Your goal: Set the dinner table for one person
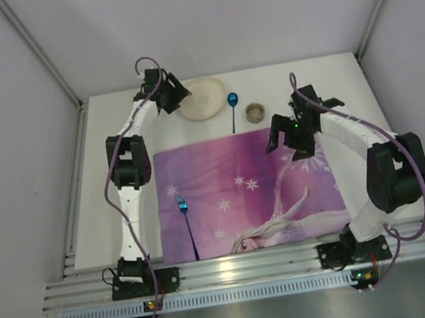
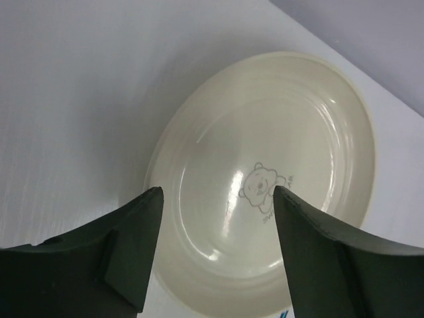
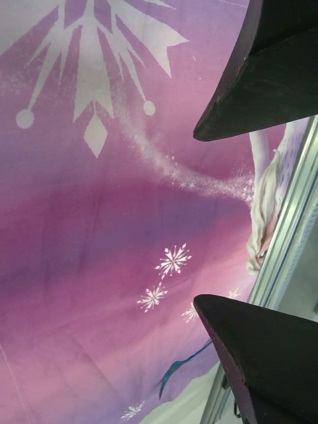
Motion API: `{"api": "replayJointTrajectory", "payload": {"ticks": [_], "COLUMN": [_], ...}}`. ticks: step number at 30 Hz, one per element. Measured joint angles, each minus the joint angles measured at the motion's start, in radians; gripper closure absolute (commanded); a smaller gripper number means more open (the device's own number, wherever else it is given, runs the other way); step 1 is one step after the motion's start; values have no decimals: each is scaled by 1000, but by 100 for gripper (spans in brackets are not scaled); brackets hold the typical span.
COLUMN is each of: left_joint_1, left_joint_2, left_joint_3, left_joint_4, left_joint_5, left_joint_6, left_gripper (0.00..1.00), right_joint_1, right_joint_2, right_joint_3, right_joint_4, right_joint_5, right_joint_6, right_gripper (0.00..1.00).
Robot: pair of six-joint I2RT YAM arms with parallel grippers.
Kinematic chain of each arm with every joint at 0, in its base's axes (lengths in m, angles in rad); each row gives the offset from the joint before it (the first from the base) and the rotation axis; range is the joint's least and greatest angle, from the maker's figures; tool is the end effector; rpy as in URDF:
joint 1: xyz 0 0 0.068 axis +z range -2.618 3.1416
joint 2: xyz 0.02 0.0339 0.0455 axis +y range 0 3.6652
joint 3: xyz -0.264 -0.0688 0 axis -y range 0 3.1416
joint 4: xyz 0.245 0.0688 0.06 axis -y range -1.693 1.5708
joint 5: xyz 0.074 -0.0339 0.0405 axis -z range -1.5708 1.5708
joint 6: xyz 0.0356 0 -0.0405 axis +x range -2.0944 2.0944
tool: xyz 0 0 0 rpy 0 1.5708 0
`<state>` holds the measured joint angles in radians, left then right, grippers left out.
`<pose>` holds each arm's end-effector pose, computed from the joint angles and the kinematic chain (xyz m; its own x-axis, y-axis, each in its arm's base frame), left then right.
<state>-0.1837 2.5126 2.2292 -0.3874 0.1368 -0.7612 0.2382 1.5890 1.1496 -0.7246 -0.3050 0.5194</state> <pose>0.5606 -0.1091 0.1900 -0.6398 -0.5762 -0.5087 -0.2145 0.7694 -0.6017 0.3034 0.0847 0.2284 -0.9438 0.2580 -0.2066 0.1474 0.8879 0.4358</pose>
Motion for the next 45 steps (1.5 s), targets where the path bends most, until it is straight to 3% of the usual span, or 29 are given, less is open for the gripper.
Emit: {"api": "replayJointTrajectory", "payload": {"ticks": [4, 16, 20, 25, 28, 34, 38, 41, 45], "left_joint_1": [6, 30, 29, 32, 38, 47, 48, 56, 96], "left_joint_2": [71, 77, 43, -69, -173, -293, -405, -479, -475], "left_joint_3": [19, -8, -18, -124, -252, -282, -393, -488, -496], "left_joint_4": [43, 98, 10, -114, -137, -183, -171, -172, -182], "left_joint_5": [57, 105, 9, -139, -166, -205, -233, -259, -238], "left_joint_6": [-16, 2, 35, 116, 165, 233, 240, 241, 235], "left_gripper": [33, 48, 45, 20, 13, 12, 9, 8, 10], "right_joint_1": [0, 0, 0, 1, 1, 1, 1, 1, 1], "right_joint_2": [37, 18, -64, -177, -280, -475, -600, -633, -623], "right_joint_3": [34, 86, -8, -123, -191, -308, -402, -447, -460], "right_joint_4": [-9, -41, -32, -16, 0, 28, 31, 28, 23], "right_joint_5": [25, 88, 90, 98, 99, 97, 97, 97, 93], "right_joint_6": [53, 156, 156, 145, 145, 162, 174, 174, 172], "right_gripper": [0, 0, 0, 0, 0, 0, 0, 0, 0]}}
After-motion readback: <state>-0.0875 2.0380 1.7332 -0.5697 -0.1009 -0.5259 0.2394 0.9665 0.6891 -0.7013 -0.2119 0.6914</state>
